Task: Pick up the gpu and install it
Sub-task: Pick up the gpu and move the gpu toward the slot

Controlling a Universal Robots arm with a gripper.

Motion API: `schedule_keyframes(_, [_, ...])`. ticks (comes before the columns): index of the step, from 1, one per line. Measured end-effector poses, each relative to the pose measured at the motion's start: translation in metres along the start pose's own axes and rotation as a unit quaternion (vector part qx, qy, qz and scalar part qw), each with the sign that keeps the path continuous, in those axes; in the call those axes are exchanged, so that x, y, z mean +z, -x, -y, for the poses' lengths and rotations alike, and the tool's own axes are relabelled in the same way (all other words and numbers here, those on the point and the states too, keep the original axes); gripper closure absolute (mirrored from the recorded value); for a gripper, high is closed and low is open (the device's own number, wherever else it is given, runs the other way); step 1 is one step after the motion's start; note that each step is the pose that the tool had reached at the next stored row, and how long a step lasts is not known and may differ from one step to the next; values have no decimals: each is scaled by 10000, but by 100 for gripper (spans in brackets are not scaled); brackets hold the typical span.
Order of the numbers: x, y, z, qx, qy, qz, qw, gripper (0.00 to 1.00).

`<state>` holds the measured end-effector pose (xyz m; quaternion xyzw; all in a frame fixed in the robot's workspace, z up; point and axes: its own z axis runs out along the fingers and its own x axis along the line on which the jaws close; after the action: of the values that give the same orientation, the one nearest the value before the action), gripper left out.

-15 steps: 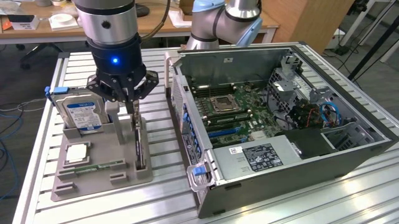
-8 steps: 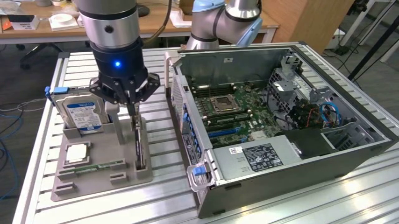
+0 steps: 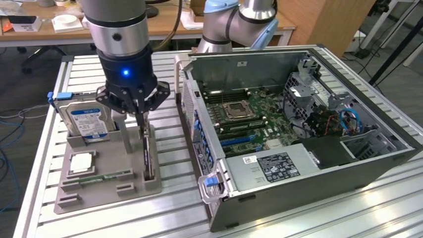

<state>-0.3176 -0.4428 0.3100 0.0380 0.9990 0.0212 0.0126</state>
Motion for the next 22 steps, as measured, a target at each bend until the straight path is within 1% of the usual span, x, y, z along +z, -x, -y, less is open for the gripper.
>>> schedule_keyframes(22, [206,-4,15,-1,-13,16,10000,89])
